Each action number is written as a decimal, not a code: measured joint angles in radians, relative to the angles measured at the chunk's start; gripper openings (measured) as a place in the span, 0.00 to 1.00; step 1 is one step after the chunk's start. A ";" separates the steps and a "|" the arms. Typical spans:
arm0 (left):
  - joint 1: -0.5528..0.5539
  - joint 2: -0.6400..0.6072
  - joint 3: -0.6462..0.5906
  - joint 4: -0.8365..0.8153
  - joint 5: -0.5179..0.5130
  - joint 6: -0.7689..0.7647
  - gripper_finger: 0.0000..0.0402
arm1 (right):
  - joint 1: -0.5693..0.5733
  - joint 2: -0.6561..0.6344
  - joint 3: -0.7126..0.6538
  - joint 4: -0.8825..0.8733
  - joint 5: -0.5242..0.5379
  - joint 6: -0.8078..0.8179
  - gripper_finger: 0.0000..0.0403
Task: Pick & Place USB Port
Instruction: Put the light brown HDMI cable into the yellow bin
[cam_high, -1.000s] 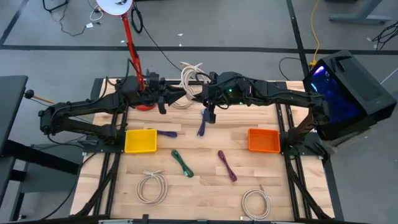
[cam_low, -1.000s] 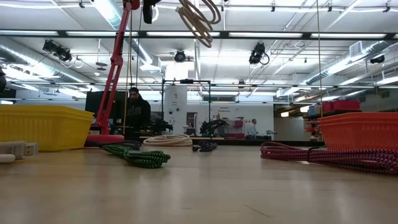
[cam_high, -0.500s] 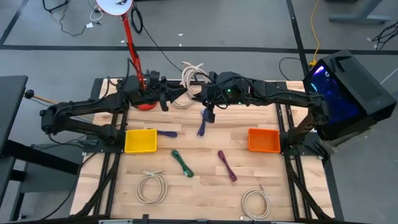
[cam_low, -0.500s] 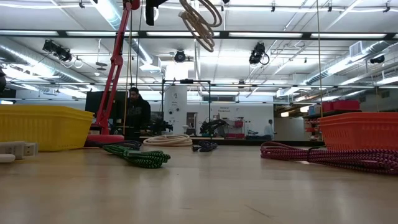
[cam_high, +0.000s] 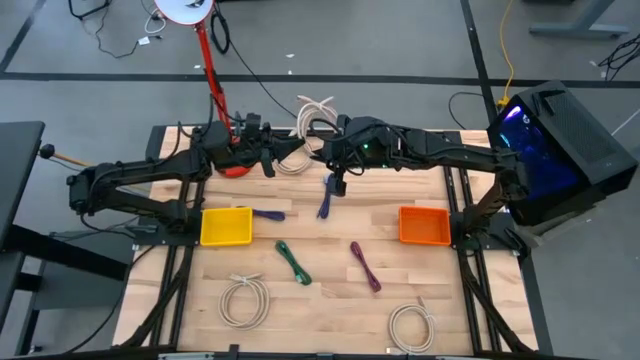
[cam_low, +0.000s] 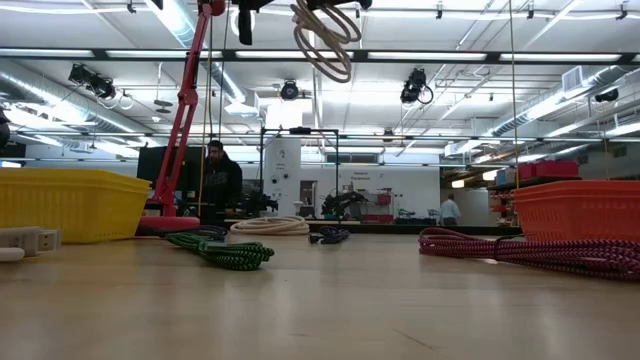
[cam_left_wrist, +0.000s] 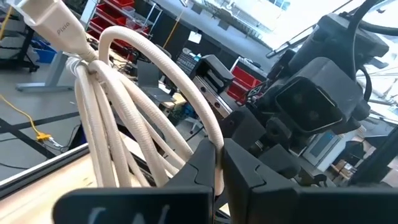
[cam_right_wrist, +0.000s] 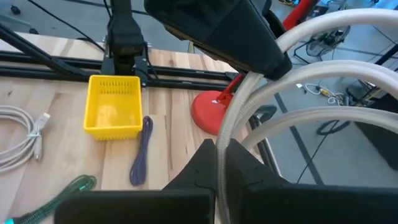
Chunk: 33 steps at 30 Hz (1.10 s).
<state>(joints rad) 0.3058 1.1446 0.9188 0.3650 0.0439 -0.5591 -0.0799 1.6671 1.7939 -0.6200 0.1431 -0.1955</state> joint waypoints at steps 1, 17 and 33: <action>0.000 0.000 0.000 -0.002 -0.002 0.003 0.03 | 0.000 0.000 0.000 -0.002 0.003 0.000 0.01; 0.040 -0.141 -0.005 -0.460 -0.215 0.068 0.03 | -0.069 -0.029 0.001 -0.015 0.135 -0.030 0.27; -0.116 -0.278 -0.002 -1.066 -0.257 -0.234 0.03 | -0.234 -0.041 0.002 -0.086 0.154 -0.053 0.24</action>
<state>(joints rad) 0.1896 0.8664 0.9171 -0.7013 -0.2129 -0.7933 -0.3144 1.6257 1.7958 -0.7061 0.2967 -0.2481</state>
